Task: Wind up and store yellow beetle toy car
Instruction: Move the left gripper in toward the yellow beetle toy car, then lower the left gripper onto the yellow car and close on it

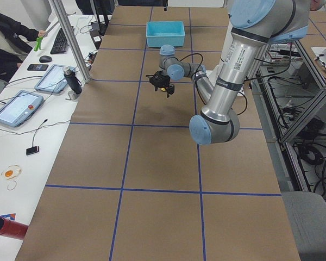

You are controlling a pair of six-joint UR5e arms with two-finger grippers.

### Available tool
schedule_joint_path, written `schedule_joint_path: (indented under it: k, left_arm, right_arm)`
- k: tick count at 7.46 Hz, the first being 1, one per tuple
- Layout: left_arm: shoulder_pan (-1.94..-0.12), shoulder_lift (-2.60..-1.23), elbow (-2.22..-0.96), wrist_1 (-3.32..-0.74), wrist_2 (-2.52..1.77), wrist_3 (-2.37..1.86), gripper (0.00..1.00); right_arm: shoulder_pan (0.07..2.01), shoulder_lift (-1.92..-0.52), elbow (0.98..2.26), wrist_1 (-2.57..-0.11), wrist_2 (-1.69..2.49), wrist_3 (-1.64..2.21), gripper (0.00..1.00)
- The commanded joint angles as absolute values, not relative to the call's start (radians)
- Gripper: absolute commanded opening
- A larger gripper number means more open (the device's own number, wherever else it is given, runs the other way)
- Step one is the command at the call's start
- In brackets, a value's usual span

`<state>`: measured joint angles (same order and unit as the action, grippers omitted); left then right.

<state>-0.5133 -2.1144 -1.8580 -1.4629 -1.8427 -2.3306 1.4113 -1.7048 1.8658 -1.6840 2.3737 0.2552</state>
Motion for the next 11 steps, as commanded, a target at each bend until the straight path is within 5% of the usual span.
schedule_joint_path:
  k: [1, 6, 11]
  left_arm:
    - [-0.489, -2.215, -1.824, -1.362, -1.842, -2.420, 1.00]
    - [-0.463, -2.345, -1.596, -1.414, -1.841, -2.483, 1.00]
    - [-0.462, -2.382, -1.529, -1.474, -1.827, -2.477, 1.00]
  right_arm:
    - [1.411, -1.709, 1.867, -1.683, 2.375, 0.256, 1.00]
    - [1.411, -1.732, 1.888, -1.681, 2.375, 0.255, 1.00]
    - [1.411, -1.743, 1.896, -1.680, 2.376, 0.255, 1.00]
